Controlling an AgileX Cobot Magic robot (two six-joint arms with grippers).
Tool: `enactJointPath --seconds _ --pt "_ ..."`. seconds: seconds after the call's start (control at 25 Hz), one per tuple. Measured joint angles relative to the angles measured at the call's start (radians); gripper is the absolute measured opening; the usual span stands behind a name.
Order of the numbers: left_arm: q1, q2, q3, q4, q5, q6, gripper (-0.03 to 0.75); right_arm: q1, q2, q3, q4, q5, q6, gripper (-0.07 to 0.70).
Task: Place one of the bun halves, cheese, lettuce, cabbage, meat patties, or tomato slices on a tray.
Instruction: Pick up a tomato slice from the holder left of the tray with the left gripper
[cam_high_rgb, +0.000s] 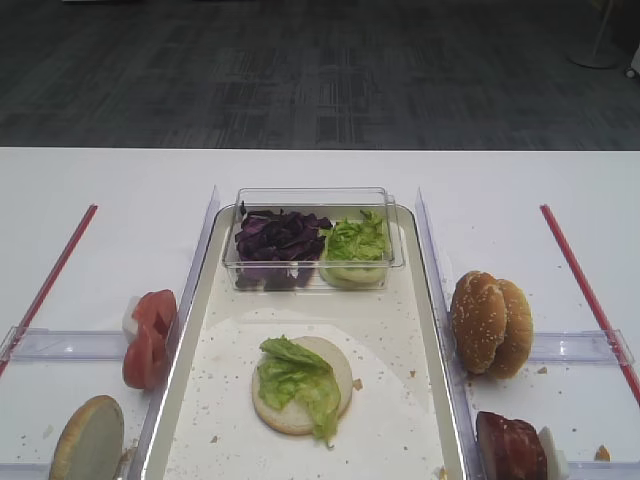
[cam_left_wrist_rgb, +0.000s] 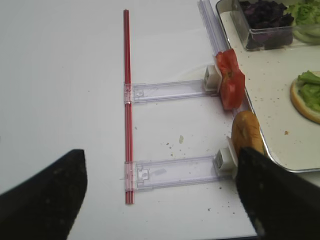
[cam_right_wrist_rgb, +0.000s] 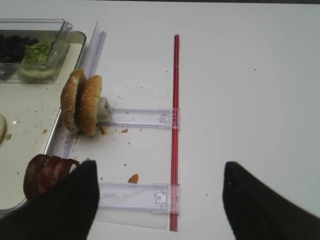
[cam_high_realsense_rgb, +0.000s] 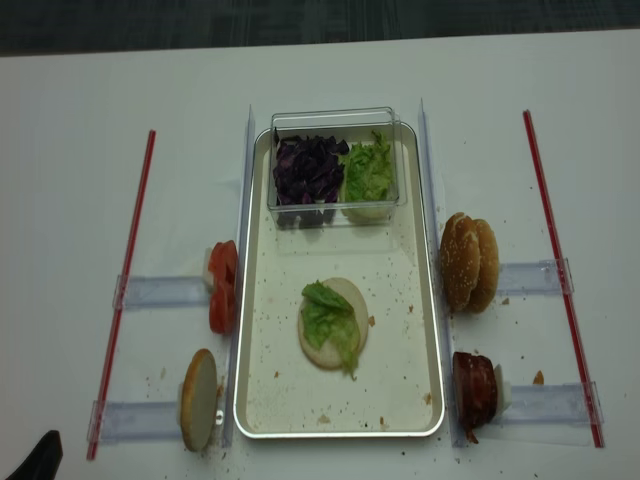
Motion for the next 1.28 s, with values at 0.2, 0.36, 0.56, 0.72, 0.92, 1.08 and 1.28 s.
enactJointPath --seconds 0.2,0.36,0.56,0.72,0.92,1.08,1.28 --pt "0.0 0.0 0.0 0.0 0.0 0.002 0.564 0.0 0.0 0.0 0.0 0.0 0.0 0.542" --pt "0.0 0.0 0.0 -0.004 -0.008 0.01 0.564 0.0 0.0 0.0 0.0 0.0 0.0 0.542" --pt "0.0 0.085 -0.028 -0.027 -0.071 0.036 0.564 0.0 0.0 0.0 0.0 0.0 0.002 0.542" --pt "0.0 0.232 -0.049 -0.045 -0.138 0.055 0.564 0.0 0.0 0.0 0.0 0.0 0.002 0.542" --pt "0.0 0.45 -0.092 -0.049 -0.209 0.059 0.564 0.0 0.0 0.0 0.0 0.0 0.002 0.542" --pt "0.0 0.653 -0.15 -0.051 -0.239 0.061 0.564 0.0 0.0 0.0 0.0 0.0 0.002 0.542" --pt "0.0 0.909 -0.244 -0.066 -0.244 0.063 0.564 0.0 0.0 0.0 0.0 0.0 0.002 0.542"
